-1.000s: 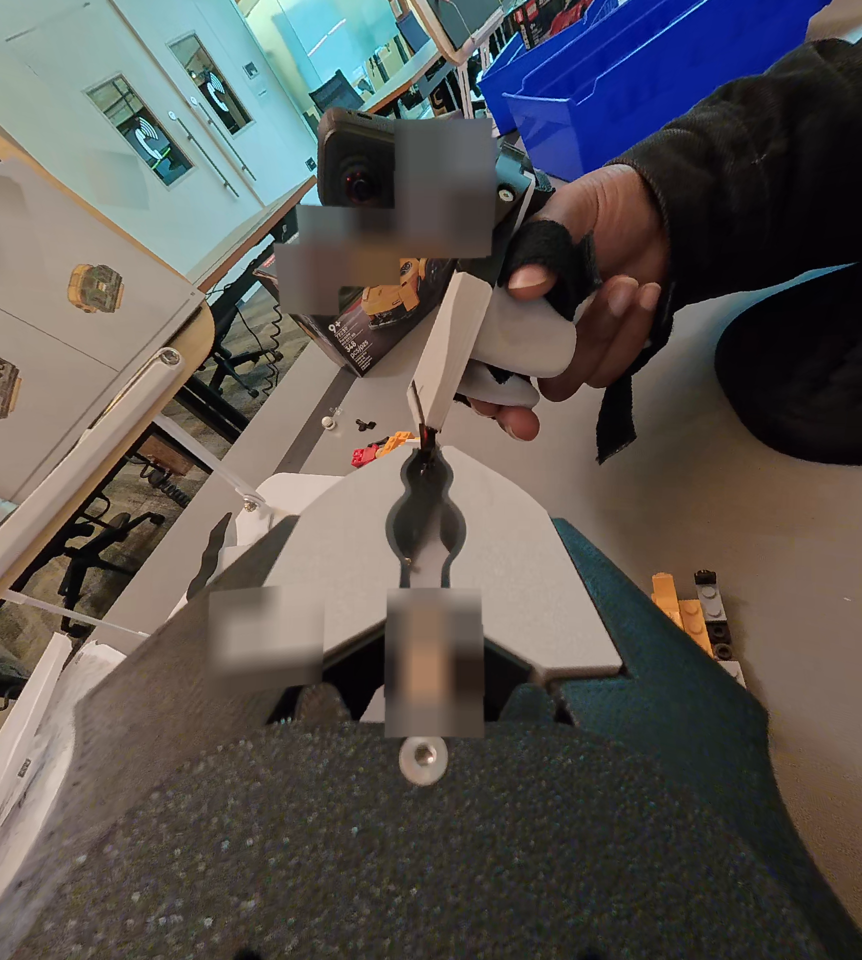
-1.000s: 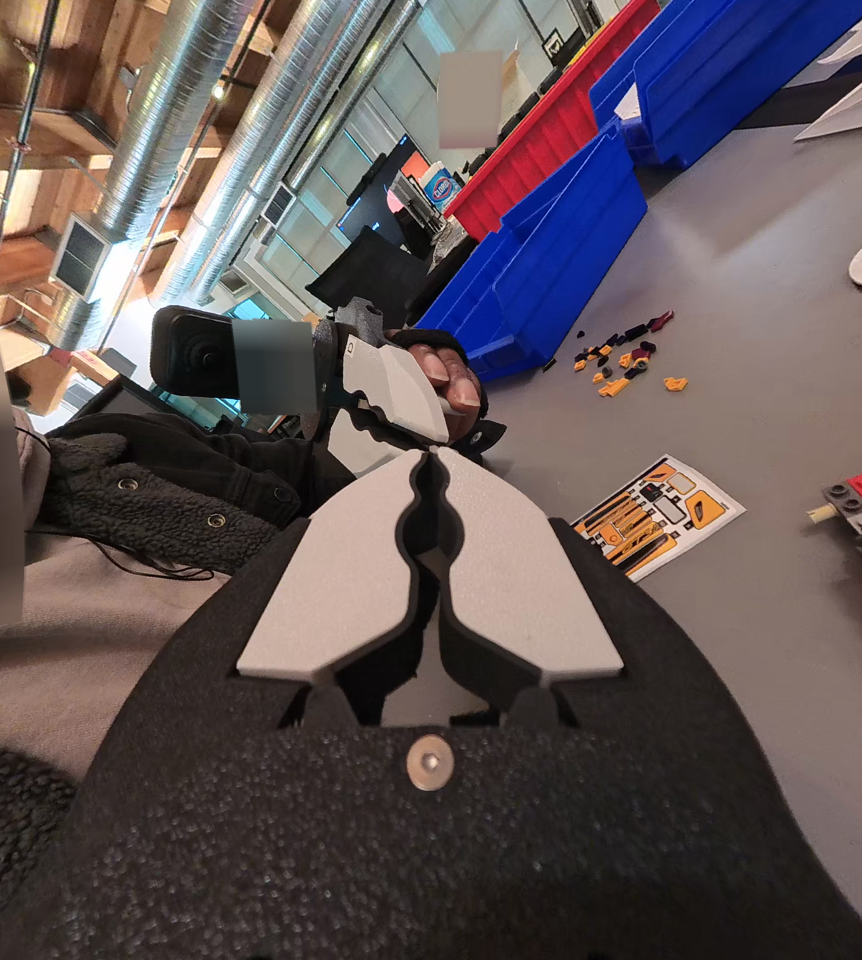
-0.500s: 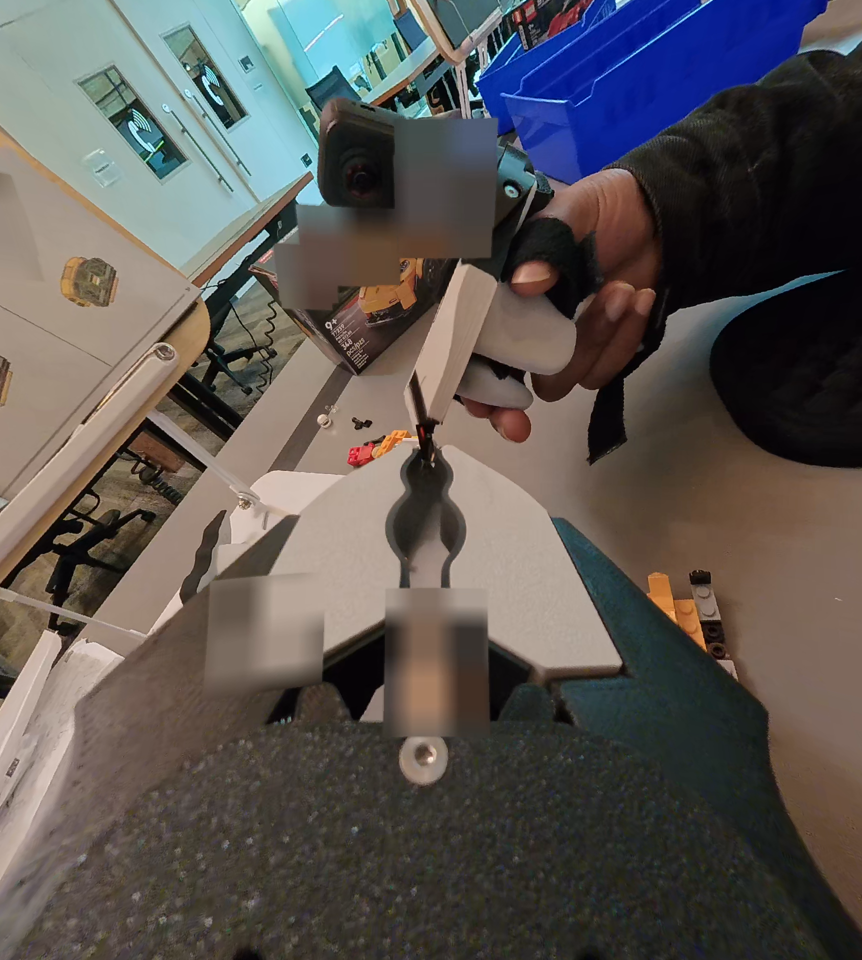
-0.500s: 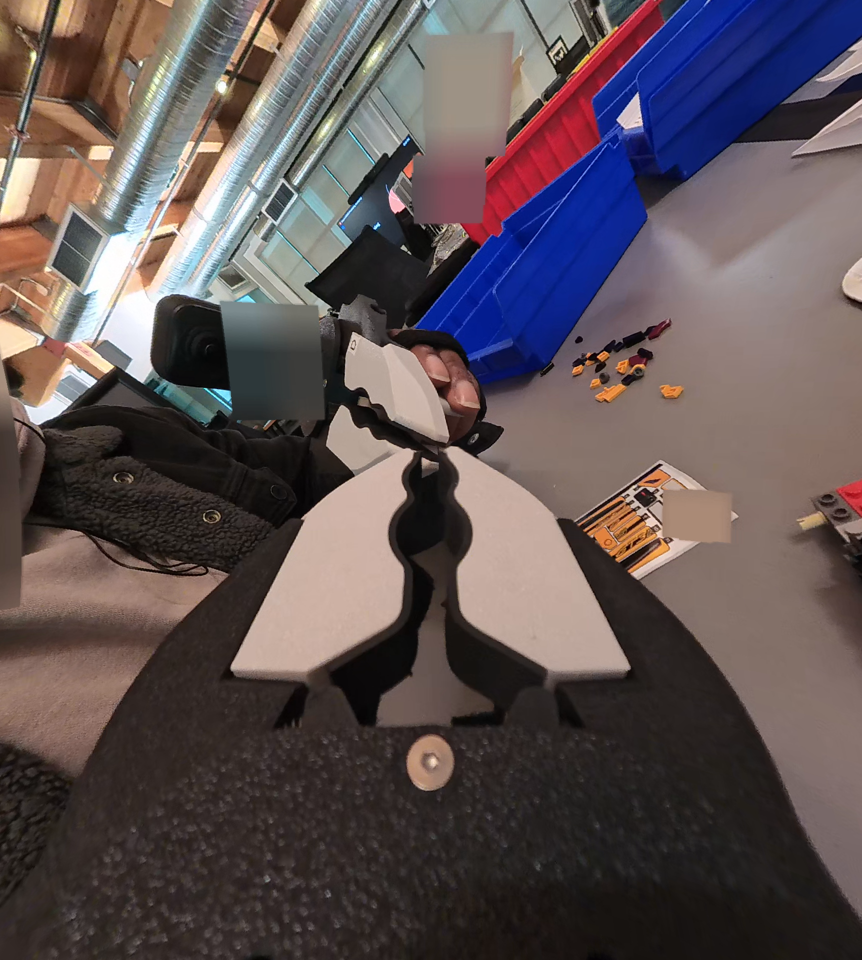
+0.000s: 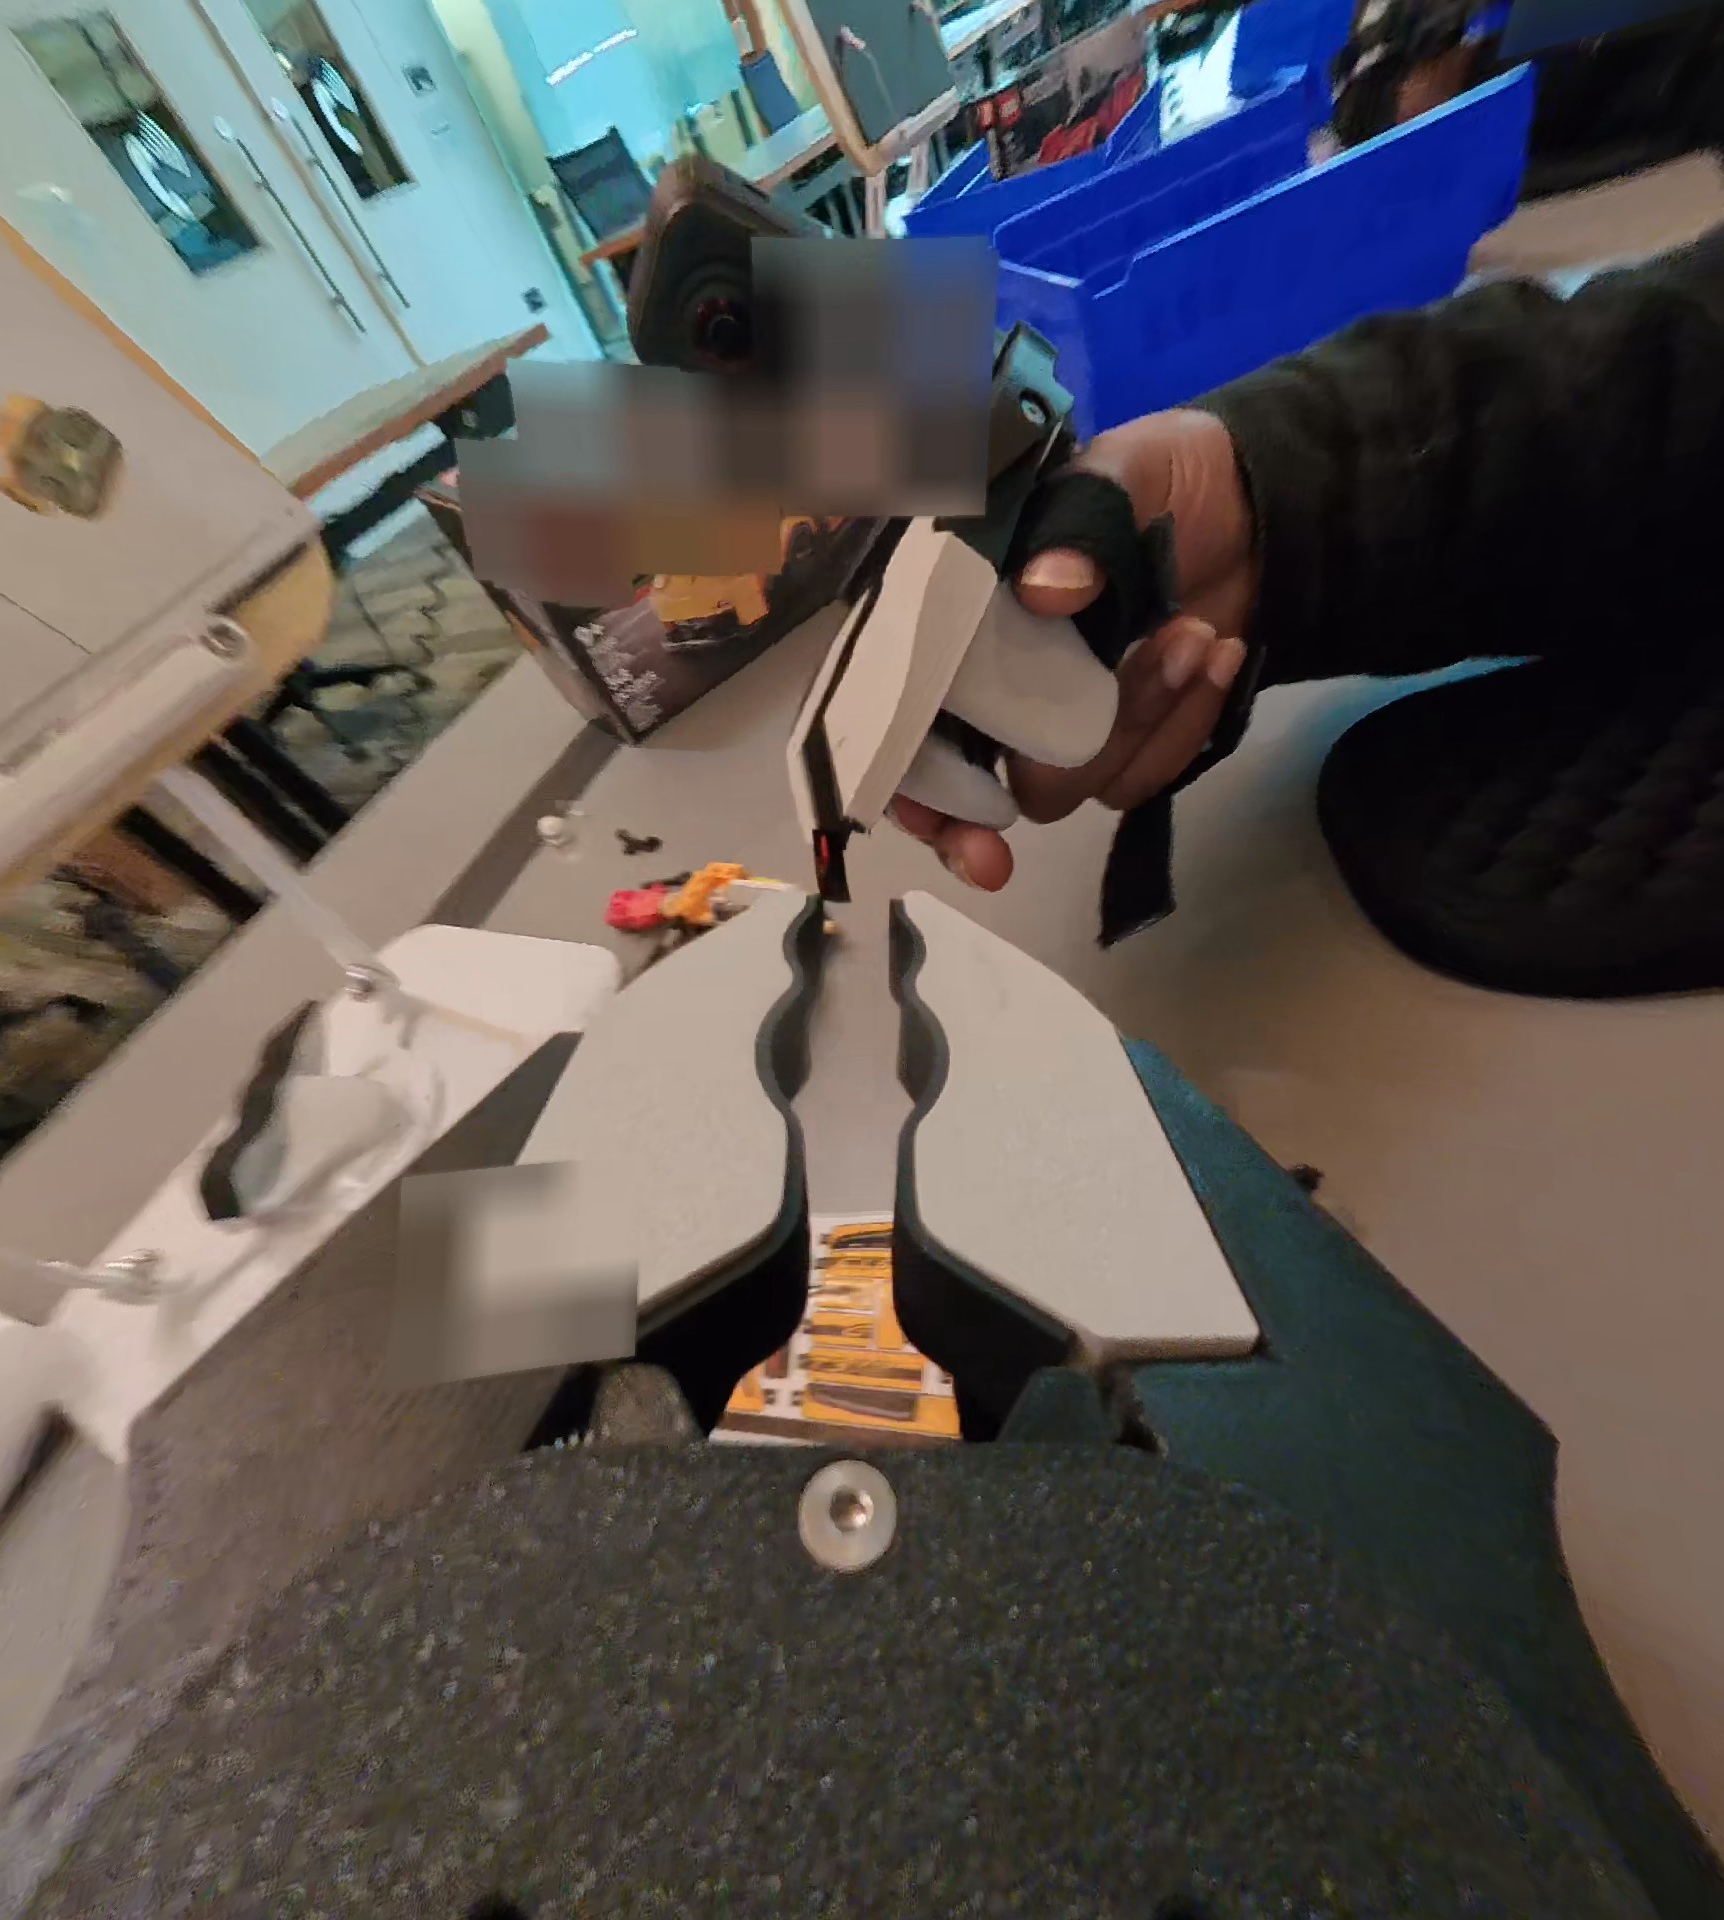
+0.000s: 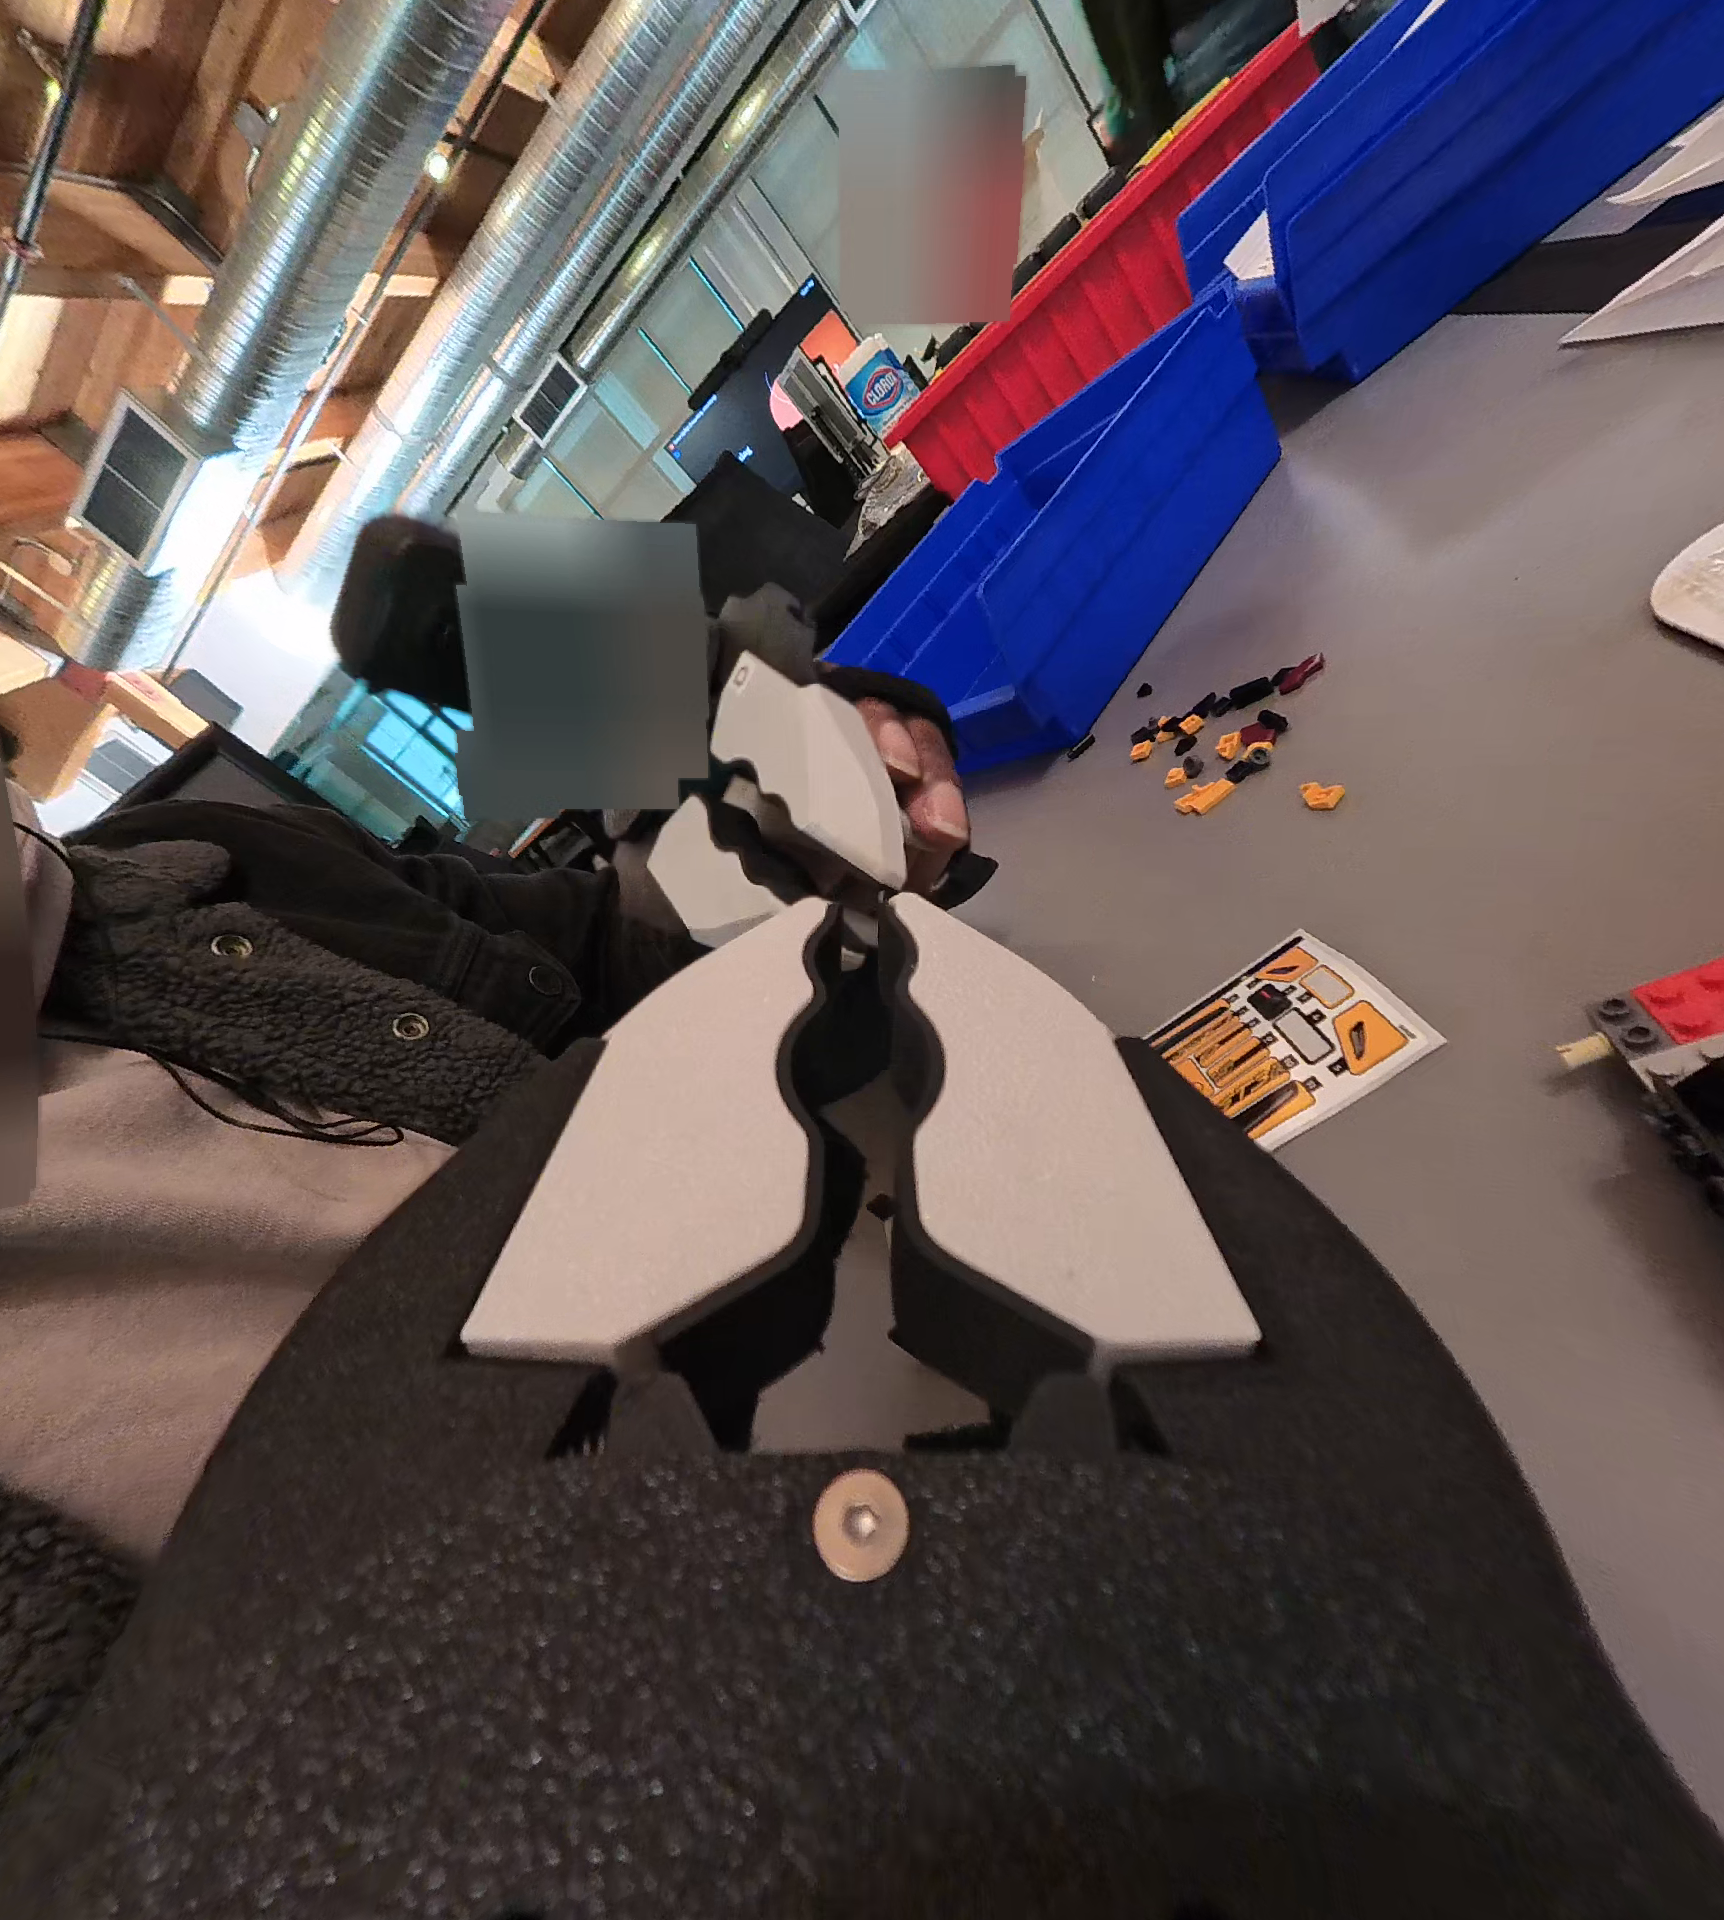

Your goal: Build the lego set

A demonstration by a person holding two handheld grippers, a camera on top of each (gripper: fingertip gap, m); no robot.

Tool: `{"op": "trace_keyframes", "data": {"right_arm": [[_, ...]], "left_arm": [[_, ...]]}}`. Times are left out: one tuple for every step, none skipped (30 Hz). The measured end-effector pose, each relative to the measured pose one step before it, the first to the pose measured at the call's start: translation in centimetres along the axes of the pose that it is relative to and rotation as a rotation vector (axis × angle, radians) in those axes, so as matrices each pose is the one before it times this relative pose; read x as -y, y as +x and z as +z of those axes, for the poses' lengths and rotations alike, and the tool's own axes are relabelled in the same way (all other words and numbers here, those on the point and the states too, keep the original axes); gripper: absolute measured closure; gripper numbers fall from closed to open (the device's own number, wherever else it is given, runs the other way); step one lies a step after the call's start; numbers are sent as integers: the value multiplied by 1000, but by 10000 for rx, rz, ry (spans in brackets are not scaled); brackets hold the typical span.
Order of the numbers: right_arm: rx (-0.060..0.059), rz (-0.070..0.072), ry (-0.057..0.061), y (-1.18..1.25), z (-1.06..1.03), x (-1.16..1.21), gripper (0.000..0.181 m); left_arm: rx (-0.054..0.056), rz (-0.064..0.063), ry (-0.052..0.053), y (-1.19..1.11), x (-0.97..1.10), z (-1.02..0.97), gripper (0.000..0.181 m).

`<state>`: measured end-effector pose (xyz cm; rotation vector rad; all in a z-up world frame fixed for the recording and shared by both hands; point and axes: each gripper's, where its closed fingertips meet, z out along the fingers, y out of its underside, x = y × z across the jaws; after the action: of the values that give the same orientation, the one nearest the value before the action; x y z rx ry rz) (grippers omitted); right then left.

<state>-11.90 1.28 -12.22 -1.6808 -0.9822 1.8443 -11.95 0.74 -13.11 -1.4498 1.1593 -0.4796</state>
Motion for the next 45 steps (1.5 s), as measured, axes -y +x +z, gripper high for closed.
{"op": "trace_keyframes", "data": {"right_arm": [[-67,-144,-87,6,-19,-72,175],[-79,-218,-144,-23,4,-145,175],[-133,-291,-222,-2,38,-238,175],[-186,-334,-233,34,52,-242,175],[-168,-310,-196,0,53,-195,175],[-62,-227,-134,-99,45,-126,175],[-10,-129,-107,-126,34,-102,175],[-23,-86,-97,-50,34,-101,176],[-29,-75,-71,-21,33,-86,176],[1,-50,-60,-48,54,-98,176],[25,-22,-30,-64,34,-33,176],[10,-9,-14,-36,15,-18,177],[4,-12,-6,-19,-2,-9,177],[9,-3,-2,-14,-3,6,177],[-1,4,-3,-1,-2,-3,177],[-1,-1,1,9,12,-5,177],[6,7,0,10,2,-21,177],[5,13,8,25,4,-2,177],[3,21,21,28,-8,15,178],[8,21,12,29,-4,-2,178],[9,7,-1,8,2,-22,178],[2,-2,-1,9,12,-16,178],[4,0,-3,6,10,-19,178],[2,1,-9,4,15,-15,178],[-9,1,-4,21,0,-23,179],[14,6,0,-18,1,-9,181],[10,7,0,-6,22,-13,181],[-20,3,10,21,20,2,181],[-13,16,11,30,10,-7,181],[-9,32,7,36,14,-8,181],[-8,29,19,35,13,5,181],[12,28,31,8,2,15,181],[-30,30,16,65,-12,10,181],[-67,21,7,132,-19,-5,181],[-61,23,8,136,-43,-37,181],[-83,47,2,180,-56,-61,181],[-92,57,-32,216,-74,-179,181],[-57,71,7,203,-145,-195,181],[-57,163,122,250,-248,-35,181],[-51,224,170,305,-324,33,181],[-28,249,166,305,-318,39,181],[-55,233,120,344,-313,6,181],[-100,197,108,351,-291,23,181],[-118,187,79,357,-286,-11,181],[-105,194,16,307,-242,-109,181]], "left_arm": [[-308,-607,82,53,-58,12,168],[-306,-596,124,52,-4,-22,168],[-349,-594,104,114,2,-17,169],[-379,-558,104,179,30,-21,169],[-273,-457,102,107,32,-18,169],[-211,-338,37,69,-53,8,170],[-171,-251,-50,66,-145,35,171],[-144,-179,-103,87,-226,74,172],[-147,-125,-78,152,-173,103,173],[-120,-99,-46,151,-112,91,174],[-96,-69,-53,127,-106,73,175],[-48,-29,-42,64,-86,37,177],[-14,-15,-31,-3,-63,-6,179],[-24,-61,3,-14,-15,4,180],[-43,-98,18,10,12,-11,181],[-32,-86,5,-18,-17,5,181],[-30,-62,3,-2,-12,12,181],[-37,-55,14,8,-1,7,181],[-61,-83,34,33,35,-4,181],[-66,-113,24,22,23,0,181],[-62,-106,13,9,0,-6,181],[-84,-107,23,34,3,-7,181],[-91,-106,25,47,18,-1,181],[-60,-94,9,17,-14,-5,181],[-28,-55,1,-28,-25,3,181],[-12,-20,-7,-32,-35,-4,181],[-7,-17,-7,-24,-26,11,181],[-3,-5,-6,-16,-28,17,181],[23,12,-6,-41,-24,10,181],[36,25,-5,-66,-31,23,181],[18,20,3,-29,-24,26,181],[21,7,4,-44,-9,19,180],[48,23,7,-80,-16,31,177],[35,66,-1,-46,-23,42,174],[46,87,-8,-60,-30,53,171],[55,96,-37,-41,-78,65,169],[66,123,-117,-67,-208,106,168],[175,158,-301,-225,-507,151,165],[281,240,-481,-387,-803,237,163],[193,273,-449,-229,-798,307,161],[51,180,-310,11,-596,322,161],[18,57,-282,48,-512,341,160],[60,64,-321,-32,-577,337,159],[135,129,-368,-164,-677,343,159],[185,159,-390,-225,-705,327,158]]}}
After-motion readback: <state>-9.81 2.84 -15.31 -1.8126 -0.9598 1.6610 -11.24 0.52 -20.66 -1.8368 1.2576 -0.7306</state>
